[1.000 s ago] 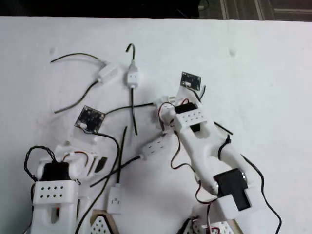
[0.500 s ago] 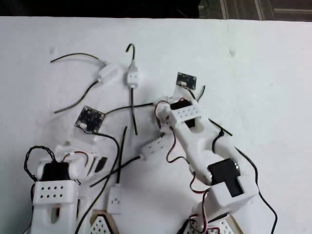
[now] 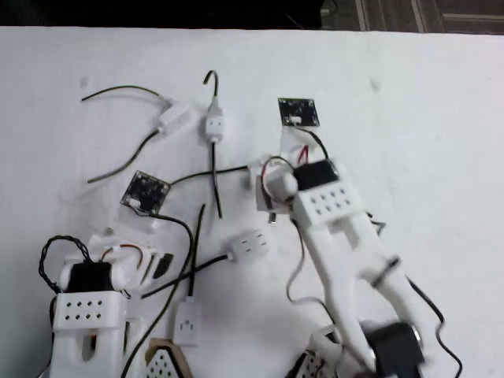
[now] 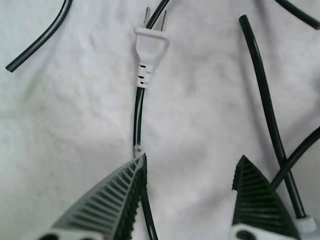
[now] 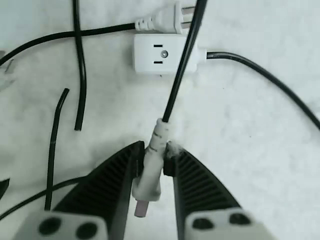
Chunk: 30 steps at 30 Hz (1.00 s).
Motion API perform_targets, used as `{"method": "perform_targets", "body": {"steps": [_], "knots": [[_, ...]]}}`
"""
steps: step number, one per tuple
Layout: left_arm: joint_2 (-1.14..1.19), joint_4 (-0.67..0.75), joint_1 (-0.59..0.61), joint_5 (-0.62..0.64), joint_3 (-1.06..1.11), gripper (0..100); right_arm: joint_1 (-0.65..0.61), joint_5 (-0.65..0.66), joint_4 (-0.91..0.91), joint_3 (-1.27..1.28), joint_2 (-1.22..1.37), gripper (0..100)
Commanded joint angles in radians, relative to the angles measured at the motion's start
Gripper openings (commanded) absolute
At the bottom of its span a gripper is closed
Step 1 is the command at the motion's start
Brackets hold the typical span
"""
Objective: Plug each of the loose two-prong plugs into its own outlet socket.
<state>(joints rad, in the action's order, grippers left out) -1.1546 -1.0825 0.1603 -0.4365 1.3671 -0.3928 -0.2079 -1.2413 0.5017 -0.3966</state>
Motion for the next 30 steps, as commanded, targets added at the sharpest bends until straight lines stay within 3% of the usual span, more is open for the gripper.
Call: {"method": "perform_targets", "body": {"steps": [1, 5, 9, 16, 25, 30], "knots": [[-0.041, 0.044, 0.004, 0.057, -0.035, 28, -0.021, 0.123, -0.073, -0.023, -0.188, 1.6], [-0.159, 0.075, 0.001, 0.218, -0.066, 28, -0.073, 0.206, -0.127, -0.023, -0.338, 1.6], [-0.352, 0.077, -0.004, 0.298, -0.075, 28, -0.151, 0.213, -0.127, 0.011, -0.472, 1.6], [-0.68, 0.058, -0.176, 0.477, -0.077, 28, -0.334, 0.213, -0.05, 0.187, -0.697, 1.6], [-0.657, 0.08, -0.375, 0.499, -0.08, 23, -0.487, 0.215, 0.016, 0.356, -0.872, 1.6], [-0.659, 0.074, -0.483, 0.474, -0.08, 23, -0.507, 0.215, 0.03, 0.373, -0.88, 1.6]]}}
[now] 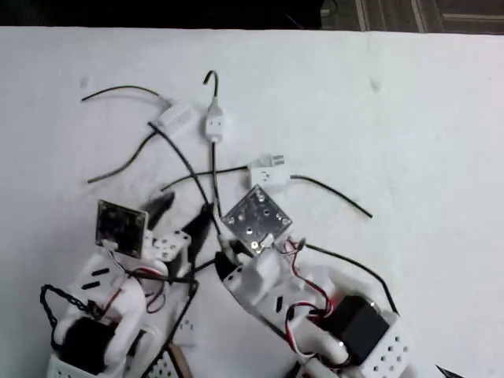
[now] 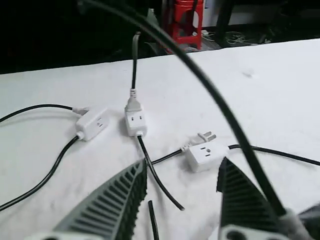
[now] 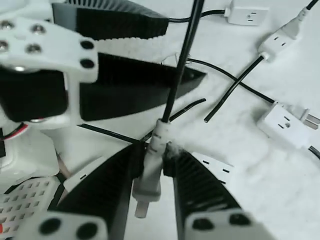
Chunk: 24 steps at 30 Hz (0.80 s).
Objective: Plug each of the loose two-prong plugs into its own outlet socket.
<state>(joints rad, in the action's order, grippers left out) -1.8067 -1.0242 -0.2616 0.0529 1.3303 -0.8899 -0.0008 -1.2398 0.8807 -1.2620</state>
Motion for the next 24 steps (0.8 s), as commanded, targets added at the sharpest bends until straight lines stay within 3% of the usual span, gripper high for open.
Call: {"method": "perform_targets", "body": {"steps": [1, 6, 14, 20, 24], "knots": [[-0.007, 0.006, -0.085, -0.043, -0.043, 23, -0.01, 0.008, 0.028, -0.005, -0.015, 1.6], [-0.007, -0.018, -0.176, -0.104, -0.044, 23, -0.01, 0.008, 0.058, 0.066, -0.015, 1.6], [-0.008, -0.054, -0.174, -0.107, -0.044, 23, -0.005, 0.008, 0.087, 0.097, -0.018, 1.6], [-0.008, -0.055, 0.022, -0.098, -0.044, 23, 0.113, 0.028, 0.116, 0.117, -0.012, 1.6], [-0.007, -0.095, 0.137, -0.098, -0.026, 23, 0.217, 0.087, 0.229, 0.235, -0.012, 1.6]]}}
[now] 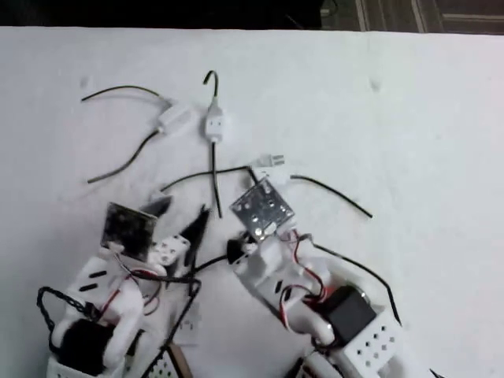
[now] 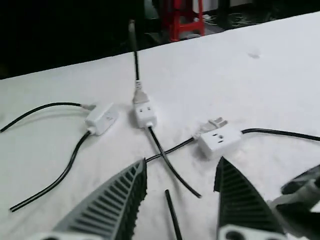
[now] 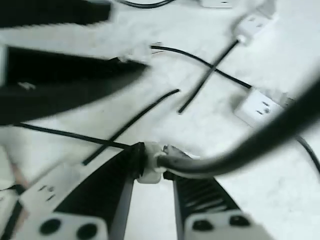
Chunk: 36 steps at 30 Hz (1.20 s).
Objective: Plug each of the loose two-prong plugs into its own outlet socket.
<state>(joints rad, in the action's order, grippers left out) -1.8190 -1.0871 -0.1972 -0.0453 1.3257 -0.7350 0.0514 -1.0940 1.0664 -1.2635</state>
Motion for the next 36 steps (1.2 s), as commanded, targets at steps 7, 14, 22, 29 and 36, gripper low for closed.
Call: {"method": "perform_targets", "body": {"steps": [7, 14, 22, 29, 36], "knots": [[0.005, -0.083, 0.085, 0.0, -0.014, 23, 0.142, 0.054, 0.314, 0.292, -0.01, 1.6], [0.005, -0.083, 0.088, -0.002, -0.014, 23, 0.22, 0.066, 0.414, 0.373, -0.01, 1.6], [0.005, -0.083, 0.087, -0.006, -0.014, 23, 0.246, 0.078, 0.412, 0.387, 0.004, 1.6], [0.005, -0.083, 0.088, -0.006, -0.014, 23, 0.245, 0.052, 0.509, 0.384, 0.188, 1.6], [0.005, -0.074, 0.09, -0.008, 0.003, 23, 0.232, -0.011, 0.498, 0.308, 0.321, 1.6]]}}
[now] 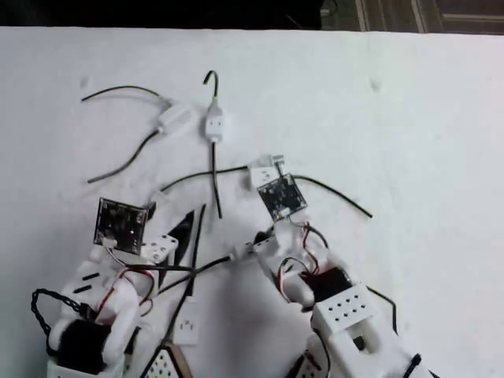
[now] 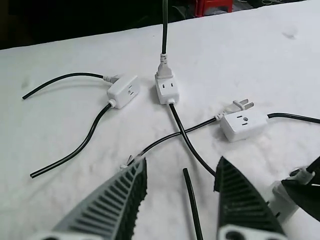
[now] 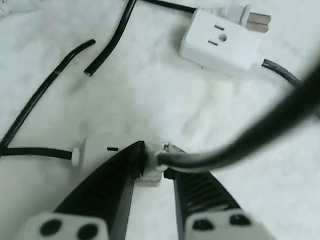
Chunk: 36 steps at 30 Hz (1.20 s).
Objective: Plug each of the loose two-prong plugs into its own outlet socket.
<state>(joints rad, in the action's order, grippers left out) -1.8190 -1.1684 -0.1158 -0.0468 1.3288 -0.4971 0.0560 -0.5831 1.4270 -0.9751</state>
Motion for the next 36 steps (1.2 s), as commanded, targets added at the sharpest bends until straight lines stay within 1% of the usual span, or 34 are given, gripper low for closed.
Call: {"method": "perform_targets", "body": {"steps": [1, 5, 10, 12, 16, 20, 23, 25, 26, 29, 31, 33, 36], "knots": [[0.005, 0.009, 0.008, -0.008, 0.006, 23, -0.018, -0.015, -0.028, -0.055, 0.035, 1.6], [0.005, 0.029, 0.01, -0.008, 0.018, 23, -0.056, -0.017, -0.085, -0.054, 0.027, 1.6], [0.005, 0.029, 0.01, -0.008, 0.018, 23, -0.062, -0.008, -0.085, -0.046, 0.039, 1.6], [0.005, 0.029, 0.01, -0.008, 0.018, 23, -0.084, -0.006, -0.087, -0.038, 0.053, 1.6], [0.005, 0.029, 0.01, -0.008, 0.018, 23, -0.13, 0.046, -0.041, -0.02, 0.147, 1.6], [0.005, 0.028, 0.008, -0.008, 0.023, 23, -0.131, 0.057, 0.025, -0.02, 0.205, 1.6], [0.005, 0.025, 0.008, -0.02, 0.025, 23, -0.136, 0.057, 0.019, -0.034, 0.205, 1.7], [0.005, 0.017, 0.005, -0.06, 0.023, 25, -0.136, 0.057, -0.028, -0.06, 0.189, 2.4], [0.005, 0.009, 0.005, -0.072, 0.021, 27, -0.136, 0.057, -0.068, -0.08, 0.176, 4.3], [0.005, -0.003, 0.008, -0.069, 0.006, 33, -0.136, 0.049, -0.217, -0.16, 0.099, 13.5], [0.007, -0.015, 0.008, -0.075, -0.015, 33, -0.136, 0.049, -0.323, -0.226, 0.024, 17.8], [0.01, -0.043, 0.001, -0.081, -0.041, 33, -0.139, 0.049, -0.432, -0.304, -0.065, 18.3], [0.012, -0.097, -0.033, -0.143, -0.08, 33, -0.162, 0.046, -0.565, -0.404, -0.206, 18.3]]}}
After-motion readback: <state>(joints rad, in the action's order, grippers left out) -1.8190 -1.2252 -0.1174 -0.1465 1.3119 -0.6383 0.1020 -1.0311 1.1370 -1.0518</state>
